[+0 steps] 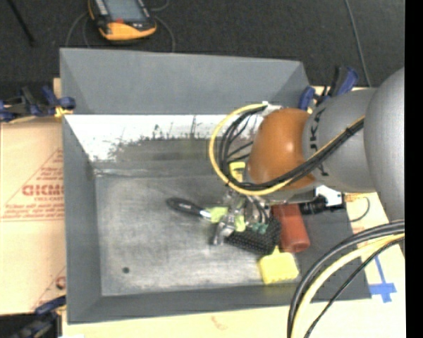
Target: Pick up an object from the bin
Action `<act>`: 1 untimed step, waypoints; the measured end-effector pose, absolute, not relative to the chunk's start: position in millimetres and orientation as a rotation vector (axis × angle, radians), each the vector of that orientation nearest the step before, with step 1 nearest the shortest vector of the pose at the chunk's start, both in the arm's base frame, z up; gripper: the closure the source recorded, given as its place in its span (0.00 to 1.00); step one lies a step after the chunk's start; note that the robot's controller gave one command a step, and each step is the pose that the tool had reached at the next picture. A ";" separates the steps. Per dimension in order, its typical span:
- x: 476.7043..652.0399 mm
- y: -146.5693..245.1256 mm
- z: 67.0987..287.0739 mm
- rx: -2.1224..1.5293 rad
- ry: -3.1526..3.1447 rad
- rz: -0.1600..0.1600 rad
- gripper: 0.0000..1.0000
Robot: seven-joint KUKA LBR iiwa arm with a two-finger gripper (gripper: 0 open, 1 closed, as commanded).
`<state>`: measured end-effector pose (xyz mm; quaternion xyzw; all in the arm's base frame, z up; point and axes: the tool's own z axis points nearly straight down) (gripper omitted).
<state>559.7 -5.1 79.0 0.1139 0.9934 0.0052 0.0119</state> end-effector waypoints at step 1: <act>559.2 -5.0 82.2 0.355 3.102 0.014 1.00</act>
Offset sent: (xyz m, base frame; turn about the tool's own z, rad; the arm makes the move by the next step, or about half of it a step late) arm 0.0000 0.0000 0.0023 -0.0001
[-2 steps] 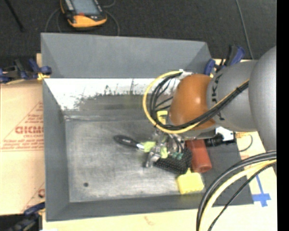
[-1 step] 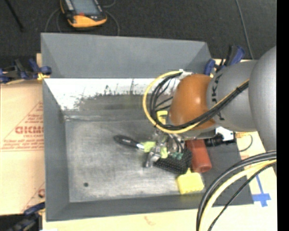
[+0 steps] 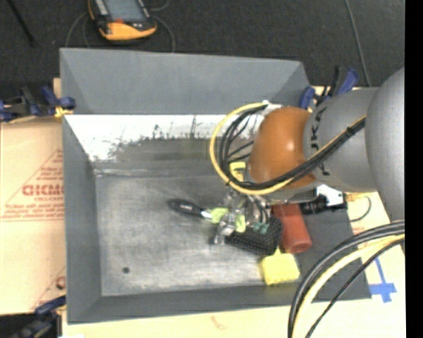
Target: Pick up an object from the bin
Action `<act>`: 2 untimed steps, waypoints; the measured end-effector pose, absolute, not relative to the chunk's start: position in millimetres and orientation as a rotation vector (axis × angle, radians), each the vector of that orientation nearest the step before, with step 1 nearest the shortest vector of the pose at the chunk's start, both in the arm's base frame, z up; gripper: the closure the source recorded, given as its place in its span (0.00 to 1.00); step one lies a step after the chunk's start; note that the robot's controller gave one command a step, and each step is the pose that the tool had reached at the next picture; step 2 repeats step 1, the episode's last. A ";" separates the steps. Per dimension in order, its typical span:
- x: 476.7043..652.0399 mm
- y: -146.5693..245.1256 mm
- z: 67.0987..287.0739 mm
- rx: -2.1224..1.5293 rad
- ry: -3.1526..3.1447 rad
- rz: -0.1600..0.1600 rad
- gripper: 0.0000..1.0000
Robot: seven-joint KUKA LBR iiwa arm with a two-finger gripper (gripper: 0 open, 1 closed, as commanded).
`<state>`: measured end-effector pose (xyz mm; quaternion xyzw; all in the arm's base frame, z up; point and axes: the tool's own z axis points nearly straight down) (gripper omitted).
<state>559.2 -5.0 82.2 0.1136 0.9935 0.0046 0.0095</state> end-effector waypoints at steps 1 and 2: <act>557.5 -6.1 93.6 0.355 3.114 0.009 1.00; 557.5 -6.1 93.6 0.355 3.114 0.009 1.00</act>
Offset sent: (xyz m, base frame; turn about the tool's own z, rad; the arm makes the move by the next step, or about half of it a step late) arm 0.0001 0.0000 0.0881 -0.0001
